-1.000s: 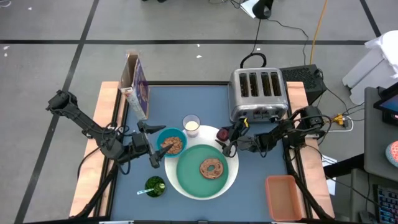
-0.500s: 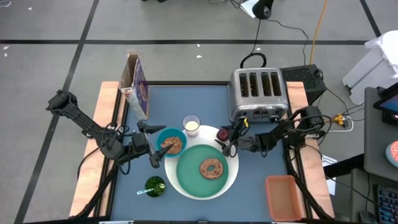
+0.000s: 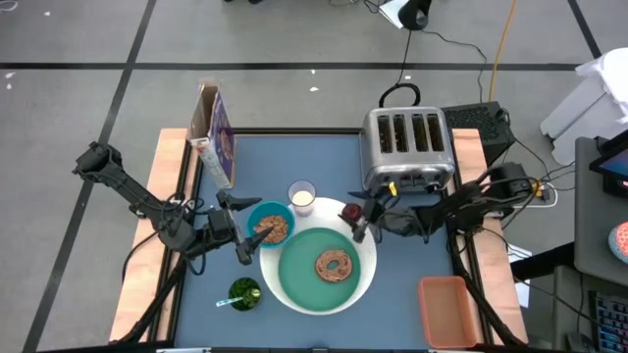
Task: Arrange a breakfast setting
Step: Put the blue spoon to the left of the blue bowl
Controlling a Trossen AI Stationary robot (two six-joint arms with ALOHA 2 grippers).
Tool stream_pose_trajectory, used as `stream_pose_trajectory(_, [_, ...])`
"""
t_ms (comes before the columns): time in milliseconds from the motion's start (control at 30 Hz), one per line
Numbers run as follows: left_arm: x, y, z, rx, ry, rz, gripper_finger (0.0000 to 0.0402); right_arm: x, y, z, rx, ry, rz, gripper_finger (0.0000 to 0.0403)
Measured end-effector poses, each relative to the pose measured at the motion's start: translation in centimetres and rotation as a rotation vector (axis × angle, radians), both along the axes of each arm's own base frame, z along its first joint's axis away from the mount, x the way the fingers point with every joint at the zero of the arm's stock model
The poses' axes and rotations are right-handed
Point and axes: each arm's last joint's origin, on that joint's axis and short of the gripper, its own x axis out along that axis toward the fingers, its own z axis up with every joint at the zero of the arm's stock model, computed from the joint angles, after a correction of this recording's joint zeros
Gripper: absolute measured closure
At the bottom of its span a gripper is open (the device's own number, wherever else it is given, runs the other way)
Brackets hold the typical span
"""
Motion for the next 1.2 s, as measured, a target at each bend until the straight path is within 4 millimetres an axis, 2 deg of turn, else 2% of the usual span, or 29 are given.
stream_pose_trajectory(300, [-0.1,-0.2,0.1,-0.056,-0.031,-0.034,0.0009,-0.6,0.0,3.2,0.117,-0.176,0.026,0.0045])
stream_pose_trajectory(500, [-0.5,-0.8,0.6,-0.271,-0.137,-0.111,0.0009,-0.9,0.3,4.5,0.165,-0.229,0.146,0.0046])
stream_pose_trajectory(700, [-1.4,-2.5,3.7,-0.532,-0.169,-0.21,0.0009,-1.2,0.6,5.3,0.176,-0.244,0.204,0.0046])
stream_pose_trajectory(833, [-2.2,-3.3,6.4,-0.732,-0.093,-0.254,0.0009,-1.4,0.8,5.4,0.156,-0.233,0.219,0.0046])
stream_pose_trajectory(1000, [-3.3,-3.2,8.4,-1.15,0.124,-0.319,0.0009,-1.4,1.2,5.4,0.147,-0.227,0.234,0.0046])
stream_pose_trajectory(1067, [-3.7,-3.3,8.5,-1.313,0.229,-0.333,0.0009,-1.4,1.3,5.4,0.147,-0.227,0.24,0.0046])
stream_pose_trajectory(1200, [-4.2,-3.5,7.6,-1.562,0.415,-0.273,0.0009,-1.5,1.4,5.4,0.147,-0.226,0.246,0.0046])
